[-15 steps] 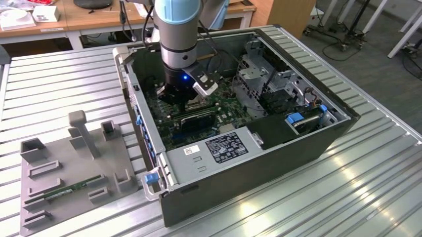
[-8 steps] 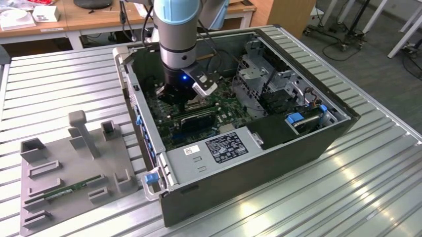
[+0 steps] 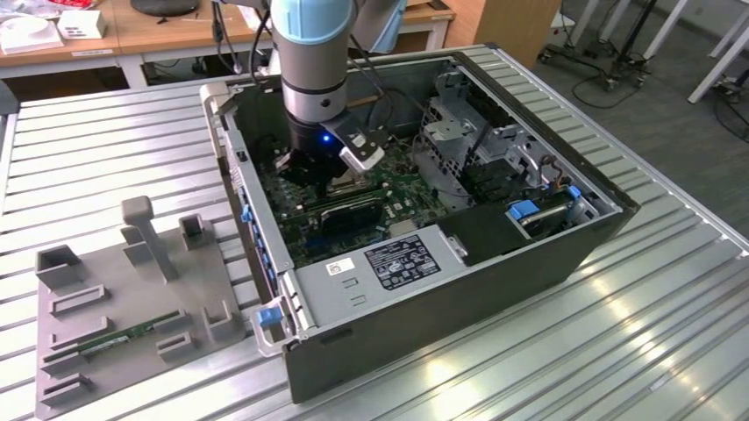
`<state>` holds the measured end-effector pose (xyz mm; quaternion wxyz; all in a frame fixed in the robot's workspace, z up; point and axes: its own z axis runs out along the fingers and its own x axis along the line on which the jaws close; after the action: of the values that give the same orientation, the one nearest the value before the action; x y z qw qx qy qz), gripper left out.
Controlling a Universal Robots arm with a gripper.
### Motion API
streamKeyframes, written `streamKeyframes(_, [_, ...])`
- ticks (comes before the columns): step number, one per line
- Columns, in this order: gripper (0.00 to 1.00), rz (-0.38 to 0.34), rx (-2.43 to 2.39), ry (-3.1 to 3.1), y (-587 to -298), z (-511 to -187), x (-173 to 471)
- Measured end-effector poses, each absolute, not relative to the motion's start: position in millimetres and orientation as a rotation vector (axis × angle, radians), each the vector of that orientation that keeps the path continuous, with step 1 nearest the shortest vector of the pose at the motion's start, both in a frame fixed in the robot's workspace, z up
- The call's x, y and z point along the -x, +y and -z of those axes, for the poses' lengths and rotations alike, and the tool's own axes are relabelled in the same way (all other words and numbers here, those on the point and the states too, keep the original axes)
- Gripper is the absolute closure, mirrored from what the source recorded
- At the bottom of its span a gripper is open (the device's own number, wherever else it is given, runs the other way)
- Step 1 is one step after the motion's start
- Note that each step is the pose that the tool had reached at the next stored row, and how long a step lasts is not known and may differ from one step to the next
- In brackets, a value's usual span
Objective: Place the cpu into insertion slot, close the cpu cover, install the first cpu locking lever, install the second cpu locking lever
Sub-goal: 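Install the second cpu locking lever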
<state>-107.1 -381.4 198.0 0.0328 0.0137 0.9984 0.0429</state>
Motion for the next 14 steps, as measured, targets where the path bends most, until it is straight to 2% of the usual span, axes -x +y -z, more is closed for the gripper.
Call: streamKeyframes(14, [0.89, -0.153, -0.043, 3.071, -381.7, -197.0, 107.3])
